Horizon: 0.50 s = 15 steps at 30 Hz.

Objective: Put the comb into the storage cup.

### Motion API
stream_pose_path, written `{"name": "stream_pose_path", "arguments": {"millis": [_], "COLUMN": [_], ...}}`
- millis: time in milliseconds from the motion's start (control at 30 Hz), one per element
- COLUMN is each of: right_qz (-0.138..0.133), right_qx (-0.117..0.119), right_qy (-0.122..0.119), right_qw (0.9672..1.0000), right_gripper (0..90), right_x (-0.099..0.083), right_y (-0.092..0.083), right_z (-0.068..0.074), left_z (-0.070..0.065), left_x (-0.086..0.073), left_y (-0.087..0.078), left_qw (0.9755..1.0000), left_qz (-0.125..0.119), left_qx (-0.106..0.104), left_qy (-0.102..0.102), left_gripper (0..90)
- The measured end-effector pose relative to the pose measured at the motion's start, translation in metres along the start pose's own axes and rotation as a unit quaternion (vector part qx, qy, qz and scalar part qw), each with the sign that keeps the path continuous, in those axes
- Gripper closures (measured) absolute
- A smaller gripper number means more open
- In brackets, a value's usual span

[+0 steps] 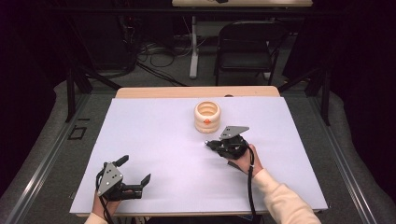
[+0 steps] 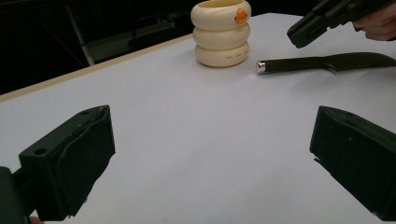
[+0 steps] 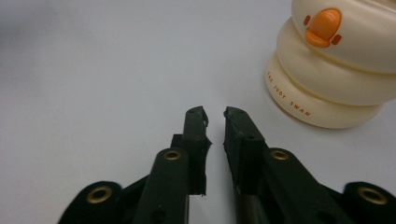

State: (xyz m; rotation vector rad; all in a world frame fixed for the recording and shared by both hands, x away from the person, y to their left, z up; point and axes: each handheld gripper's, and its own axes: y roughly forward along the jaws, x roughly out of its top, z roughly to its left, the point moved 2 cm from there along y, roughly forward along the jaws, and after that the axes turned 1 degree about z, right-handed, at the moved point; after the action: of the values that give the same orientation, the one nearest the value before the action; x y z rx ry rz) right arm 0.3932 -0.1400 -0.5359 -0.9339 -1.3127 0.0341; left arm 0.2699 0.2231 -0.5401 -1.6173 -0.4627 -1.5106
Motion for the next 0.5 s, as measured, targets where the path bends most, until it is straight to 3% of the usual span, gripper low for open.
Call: {"name": "stream_pose_path", "arguments": {"millis": [133, 500], "right_qz": [0.009, 0.027], "right_qx": [-0.008, -0.02], "right_qy": [-0.009, -0.017], "right_qw": [0.9999, 0.9993], "right_gripper": [89.7, 90.0], "right_x": [0.001, 0.004], "right_y": [0.003, 0.016], "right_z": [0.0, -0.001], "left_z": [0.0, 0.0], "left_x": [0.0, 0.0], "left_y": [0.0, 0.0], "left_qw": [1.0, 1.0], "left_qz": [0.001, 0.003], "left_qx": [0.0, 0.0], "left_qy": [0.0, 0.002], "left_gripper": [0.1, 0.1]}}
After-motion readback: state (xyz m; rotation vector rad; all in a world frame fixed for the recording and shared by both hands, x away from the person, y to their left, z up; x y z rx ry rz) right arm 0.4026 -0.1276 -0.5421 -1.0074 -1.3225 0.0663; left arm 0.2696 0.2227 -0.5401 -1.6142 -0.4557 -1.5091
